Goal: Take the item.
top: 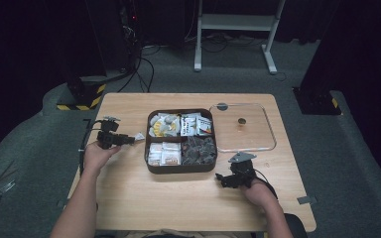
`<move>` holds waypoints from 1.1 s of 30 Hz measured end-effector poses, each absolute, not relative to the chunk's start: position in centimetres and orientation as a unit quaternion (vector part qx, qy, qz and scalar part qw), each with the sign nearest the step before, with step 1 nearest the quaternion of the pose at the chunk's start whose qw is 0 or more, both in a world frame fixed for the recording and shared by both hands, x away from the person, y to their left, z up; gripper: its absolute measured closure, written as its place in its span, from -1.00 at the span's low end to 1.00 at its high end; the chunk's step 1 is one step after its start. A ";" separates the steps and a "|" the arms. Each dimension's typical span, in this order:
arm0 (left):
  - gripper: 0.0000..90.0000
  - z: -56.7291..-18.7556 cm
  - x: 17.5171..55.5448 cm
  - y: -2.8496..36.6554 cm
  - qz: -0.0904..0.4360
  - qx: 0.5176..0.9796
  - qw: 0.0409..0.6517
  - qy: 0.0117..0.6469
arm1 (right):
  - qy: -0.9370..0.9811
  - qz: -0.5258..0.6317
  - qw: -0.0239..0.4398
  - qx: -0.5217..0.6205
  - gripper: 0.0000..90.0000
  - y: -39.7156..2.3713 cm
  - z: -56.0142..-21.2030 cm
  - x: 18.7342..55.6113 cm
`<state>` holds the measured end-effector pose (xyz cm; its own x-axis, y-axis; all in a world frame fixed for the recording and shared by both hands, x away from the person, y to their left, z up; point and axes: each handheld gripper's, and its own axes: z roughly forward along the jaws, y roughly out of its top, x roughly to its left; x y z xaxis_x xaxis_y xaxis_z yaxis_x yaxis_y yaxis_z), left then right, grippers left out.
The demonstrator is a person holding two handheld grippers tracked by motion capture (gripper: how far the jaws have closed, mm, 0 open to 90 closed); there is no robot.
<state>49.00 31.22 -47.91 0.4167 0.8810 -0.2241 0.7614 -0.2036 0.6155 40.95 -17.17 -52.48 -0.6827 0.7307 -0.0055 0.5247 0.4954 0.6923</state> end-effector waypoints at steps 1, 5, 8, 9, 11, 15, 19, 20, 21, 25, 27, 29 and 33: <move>0.18 -47.9 48.8 31.3 0.092 0.769 0.339 0.535 | 0.852 0.341 0.151 0.368 -0.83 -17.2 -52.5 41.0; 0.13 -47.9 48.2 31.8 0.104 0.767 0.345 0.531 | 0.853 0.341 0.150 0.366 -0.83 -17.1 -52.5 41.1; 0.08 -47.9 47.8 32.2 0.113 0.765 0.346 0.531 | 0.854 0.342 0.151 0.363 -0.83 -17.1 -52.5 41.2; 0.07 -47.9 47.7 32.3 0.115 0.765 0.347 0.531 | 0.854 0.341 0.150 0.363 -0.83 -17.1 -52.5 41.2; 0.03 -48.0 47.4 32.5 0.120 0.762 0.350 0.531 | 0.854 0.342 0.149 0.364 -0.83 -17.1 -52.5 41.3; -0.01 -48.0 46.9 33.1 0.131 0.756 0.356 0.533 | 0.854 0.342 0.148 0.364 -0.83 -17.0 -52.5 41.3; -0.07 -48.1 46.4 33.6 0.139 0.750 0.359 0.538 | 0.854 0.342 0.149 0.362 -0.83 -17.0 -52.5 41.4; -0.08 -48.1 46.4 33.7 0.141 0.749 0.358 0.539 | 0.854 0.342 0.149 0.362 -0.83 -17.0 -52.5 41.4; -0.09 -48.2 46.3 33.8 0.143 0.748 0.356 0.542 | 0.854 0.342 0.149 0.362 -0.83 -17.0 -52.5 41.4; -0.10 -48.4 46.1 34.5 0.148 0.743 0.353 0.549 | 0.854 0.342 0.148 0.363 -0.83 -17.0 -52.5 41.4; -0.10 -48.6 46.0 34.8 0.149 0.742 0.351 0.552 | 0.854 0.341 0.148 0.363 -0.83 -17.0 -52.5 41.4; -0.12 -48.9 45.9 35.3 0.150 0.741 0.348 0.554 | 0.854 0.341 0.149 0.363 -0.83 -17.0 -52.5 41.4; -0.20 -49.4 45.8 35.8 0.156 0.740 0.343 0.556 | 0.854 0.342 0.149 0.363 -0.83 -17.0 -52.5 41.4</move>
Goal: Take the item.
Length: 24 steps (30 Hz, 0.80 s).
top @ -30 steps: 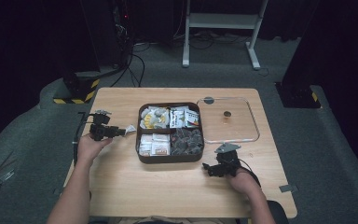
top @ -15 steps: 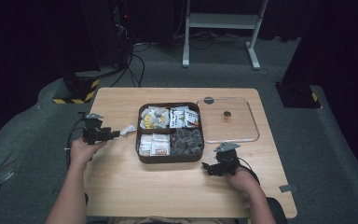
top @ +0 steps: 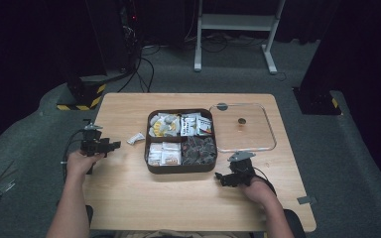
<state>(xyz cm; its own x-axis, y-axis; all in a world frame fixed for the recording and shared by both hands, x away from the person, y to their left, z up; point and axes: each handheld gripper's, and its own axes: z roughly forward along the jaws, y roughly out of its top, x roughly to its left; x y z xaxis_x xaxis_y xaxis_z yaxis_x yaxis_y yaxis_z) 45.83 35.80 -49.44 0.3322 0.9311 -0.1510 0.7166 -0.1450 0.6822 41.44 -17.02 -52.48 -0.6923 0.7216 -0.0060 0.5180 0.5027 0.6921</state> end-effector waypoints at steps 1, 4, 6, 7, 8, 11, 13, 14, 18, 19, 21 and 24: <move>-0.22 -49.6 45.8 36.0 0.160 0.743 0.341 0.554 | 0.854 0.341 0.149 0.363 -0.83 -17.0 -52.5 41.4; -0.24 -50.0 45.8 36.3 0.162 0.743 0.336 0.555 | 0.854 0.341 0.149 0.363 -0.83 -17.0 -52.5 41.4; -0.25 -50.2 45.8 36.5 0.164 0.744 0.334 0.556 | 0.854 0.341 0.149 0.363 -0.83 -17.0 -52.5 41.4; -0.26 -50.4 45.8 36.7 0.167 0.745 0.333 0.553 | 0.854 0.341 0.149 0.363 -0.83 -17.0 -52.5 41.4; -0.27 -50.5 45.8 36.8 0.169 0.748 0.330 0.551 | 0.854 0.341 0.149 0.363 -0.83 -17.0 -52.5 41.4; -0.29 -50.8 45.9 37.0 0.174 0.753 0.317 0.550 | 0.854 0.342 0.149 0.363 -0.83 -17.0 -52.5 41.4; -0.33 -51.0 45.9 37.0 0.174 0.755 0.317 0.547 | 0.854 0.342 0.149 0.363 -0.83 -17.0 -52.5 41.4; -0.33 -51.0 45.9 37.0 0.174 0.755 0.317 0.547 | 0.854 0.342 0.149 0.363 -0.83 -17.0 -52.5 41.4; -0.36 -51.6 45.9 37.3 0.180 0.759 0.307 0.545 | 0.854 0.342 0.149 0.362 -0.83 -17.0 -52.5 41.4; -0.39 -51.6 45.9 37.4 0.183 0.759 0.308 0.544 | 0.854 0.342 0.149 0.362 -0.83 -17.0 -52.5 41.4; -0.40 -51.7 45.8 37.6 0.186 0.760 0.308 0.541 | 0.854 0.342 0.150 0.362 -0.83 -17.0 -52.5 41.4; -0.45 -51.9 45.8 37.5 0.191 0.758 0.313 0.539 | 0.854 0.342 0.150 0.362 -0.83 -17.0 -52.5 41.4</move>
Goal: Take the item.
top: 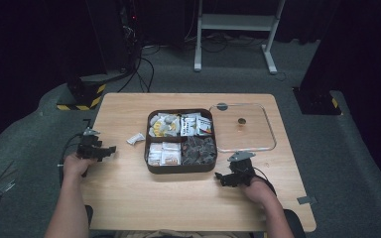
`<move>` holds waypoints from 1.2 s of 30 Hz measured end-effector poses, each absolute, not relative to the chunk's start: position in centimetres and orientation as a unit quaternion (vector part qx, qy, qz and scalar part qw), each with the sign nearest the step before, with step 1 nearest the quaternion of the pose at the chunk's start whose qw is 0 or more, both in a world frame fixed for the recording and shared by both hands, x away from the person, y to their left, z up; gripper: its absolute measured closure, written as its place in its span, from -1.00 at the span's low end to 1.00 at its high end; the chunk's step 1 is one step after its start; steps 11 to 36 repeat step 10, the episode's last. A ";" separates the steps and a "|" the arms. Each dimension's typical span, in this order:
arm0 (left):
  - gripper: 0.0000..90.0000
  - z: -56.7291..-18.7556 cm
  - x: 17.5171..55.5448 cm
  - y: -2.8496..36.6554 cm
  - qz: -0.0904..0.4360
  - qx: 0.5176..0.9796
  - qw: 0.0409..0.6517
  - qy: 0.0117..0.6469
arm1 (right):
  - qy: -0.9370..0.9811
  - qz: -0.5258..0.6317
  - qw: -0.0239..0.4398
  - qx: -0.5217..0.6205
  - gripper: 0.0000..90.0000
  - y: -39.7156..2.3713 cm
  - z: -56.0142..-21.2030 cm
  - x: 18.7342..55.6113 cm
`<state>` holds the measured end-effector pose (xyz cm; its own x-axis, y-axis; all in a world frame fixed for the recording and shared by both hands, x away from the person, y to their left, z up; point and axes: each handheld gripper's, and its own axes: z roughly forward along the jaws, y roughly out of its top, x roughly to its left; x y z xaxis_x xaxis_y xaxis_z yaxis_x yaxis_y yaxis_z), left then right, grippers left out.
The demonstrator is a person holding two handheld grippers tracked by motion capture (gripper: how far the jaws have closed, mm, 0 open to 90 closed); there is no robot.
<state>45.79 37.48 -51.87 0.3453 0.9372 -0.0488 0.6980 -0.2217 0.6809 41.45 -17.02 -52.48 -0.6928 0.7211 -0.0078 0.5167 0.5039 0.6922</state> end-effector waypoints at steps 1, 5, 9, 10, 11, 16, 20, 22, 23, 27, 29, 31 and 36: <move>-0.48 -52.0 45.8 37.4 0.195 0.760 0.312 0.535 | 0.854 0.342 0.150 0.362 -0.83 -17.0 -52.5 41.4; -0.56 -52.4 45.7 37.1 0.216 0.763 0.312 0.524 | 0.854 0.342 0.150 0.363 -0.83 -17.0 -52.5 41.4; -0.74 -52.9 45.7 36.5 0.236 0.741 0.318 0.543 | 0.854 0.341 0.149 0.363 -0.83 -17.0 -52.5 41.4; -0.74 -52.9 45.8 36.4 0.238 0.737 0.314 0.548 | 0.854 0.342 0.149 0.363 -0.83 -17.0 -52.5 41.4; -0.74 -52.9 45.8 36.4 0.238 0.737 0.314 0.548 | 0.854 0.342 0.149 0.363 -0.83 -17.0 -52.5 41.4; -0.74 -52.9 45.8 36.4 0.238 0.737 0.314 0.548 | 0.854 0.342 0.149 0.363 -0.83 -17.0 -52.5 41.4; -0.74 -52.9 45.8 36.4 0.238 0.737 0.314 0.548 | 0.854 0.342 0.149 0.363 -0.83 -17.0 -52.5 41.4; -0.74 -52.9 45.8 36.4 0.238 0.737 0.314 0.548 | 0.854 0.342 0.149 0.363 -0.83 -17.0 -52.5 41.4; -0.74 -52.9 45.8 36.4 0.238 0.737 0.314 0.548 | 0.854 0.342 0.149 0.363 -0.83 -17.0 -52.5 41.4; -0.74 -52.9 45.8 36.4 0.238 0.737 0.314 0.548 | 0.854 0.342 0.149 0.363 -0.83 -17.0 -52.5 41.4; -0.74 -52.9 45.8 36.4 0.238 0.737 0.314 0.548 | 0.854 0.342 0.149 0.363 -0.83 -17.0 -52.5 41.4; -0.74 -52.9 45.8 36.4 0.238 0.737 0.314 0.548 | 0.854 0.342 0.149 0.363 -0.83 -17.0 -52.5 41.4; -0.74 -52.9 45.8 36.4 0.238 0.737 0.314 0.548 | 0.854 0.342 0.149 0.363 -0.83 -17.0 -52.5 41.4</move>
